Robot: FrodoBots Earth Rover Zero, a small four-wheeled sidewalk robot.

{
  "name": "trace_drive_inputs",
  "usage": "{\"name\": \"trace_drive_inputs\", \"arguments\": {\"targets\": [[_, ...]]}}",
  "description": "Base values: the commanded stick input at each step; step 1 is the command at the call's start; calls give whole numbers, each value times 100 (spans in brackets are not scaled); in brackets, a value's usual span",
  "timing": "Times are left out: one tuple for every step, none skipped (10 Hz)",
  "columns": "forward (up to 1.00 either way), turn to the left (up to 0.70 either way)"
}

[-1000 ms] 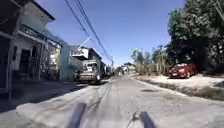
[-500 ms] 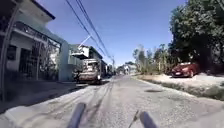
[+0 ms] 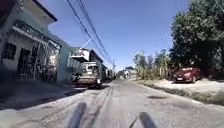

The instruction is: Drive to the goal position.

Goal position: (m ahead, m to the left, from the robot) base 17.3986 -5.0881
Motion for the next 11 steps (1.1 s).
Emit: {"name": "trace_drive_inputs", "arguments": {"targets": [[50,0],[50,0],[50,0],[50,0],[50,0],[50,0],[50,0],[50,0],[50,0],[50,0],[50,0]]}}
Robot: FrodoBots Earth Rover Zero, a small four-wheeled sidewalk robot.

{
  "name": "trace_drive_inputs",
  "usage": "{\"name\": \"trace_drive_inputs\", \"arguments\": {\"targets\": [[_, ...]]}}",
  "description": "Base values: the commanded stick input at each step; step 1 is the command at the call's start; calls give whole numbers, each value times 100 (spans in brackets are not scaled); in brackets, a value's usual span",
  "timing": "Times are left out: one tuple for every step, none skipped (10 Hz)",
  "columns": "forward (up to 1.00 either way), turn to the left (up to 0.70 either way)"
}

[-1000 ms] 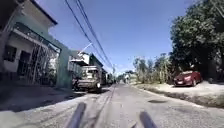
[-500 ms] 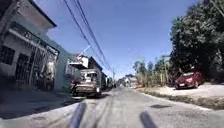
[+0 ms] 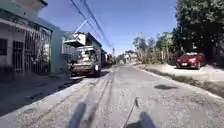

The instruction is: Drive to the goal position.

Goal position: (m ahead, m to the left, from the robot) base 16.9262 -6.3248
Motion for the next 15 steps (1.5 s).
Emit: {"name": "trace_drive_inputs", "arguments": {"targets": [[50,0],[50,0],[50,0],[50,0],[50,0],[50,0],[50,0],[50,0],[50,0],[50,0],[50,0],[50,0],[50,0],[50,0],[50,0]]}}
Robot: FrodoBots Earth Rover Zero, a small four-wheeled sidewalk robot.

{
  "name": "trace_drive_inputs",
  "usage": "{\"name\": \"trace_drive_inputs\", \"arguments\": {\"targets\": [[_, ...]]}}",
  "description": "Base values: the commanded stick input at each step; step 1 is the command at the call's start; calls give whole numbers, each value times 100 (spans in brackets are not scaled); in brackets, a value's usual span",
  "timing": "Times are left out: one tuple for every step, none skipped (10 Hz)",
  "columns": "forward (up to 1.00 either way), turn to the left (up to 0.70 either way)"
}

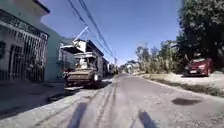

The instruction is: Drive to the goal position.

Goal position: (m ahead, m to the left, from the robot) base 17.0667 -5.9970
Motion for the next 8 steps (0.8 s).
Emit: {"name": "trace_drive_inputs", "arguments": {"targets": [[50,0],[50,0],[50,0],[50,0],[50,0],[50,0],[50,0],[50,0]]}}
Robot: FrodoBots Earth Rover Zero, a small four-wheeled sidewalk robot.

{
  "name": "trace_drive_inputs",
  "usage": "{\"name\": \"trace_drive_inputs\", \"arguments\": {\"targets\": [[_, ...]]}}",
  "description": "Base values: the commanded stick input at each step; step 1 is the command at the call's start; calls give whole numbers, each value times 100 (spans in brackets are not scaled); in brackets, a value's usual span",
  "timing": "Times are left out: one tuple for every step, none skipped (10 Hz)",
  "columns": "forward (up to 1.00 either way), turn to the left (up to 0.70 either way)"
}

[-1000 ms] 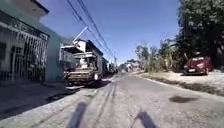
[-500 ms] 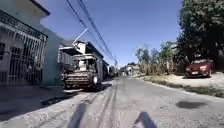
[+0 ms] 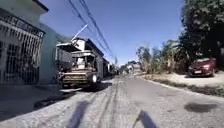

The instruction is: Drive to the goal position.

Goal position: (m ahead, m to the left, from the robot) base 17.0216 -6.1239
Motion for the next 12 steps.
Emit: {"name": "trace_drive_inputs", "arguments": {"targets": [[50,0],[50,0],[55,0],[70,0],[70,0],[70,-31],[70,-35],[70,-35],[70,-35],[70,-35],[70,-35],[70,-35]]}}
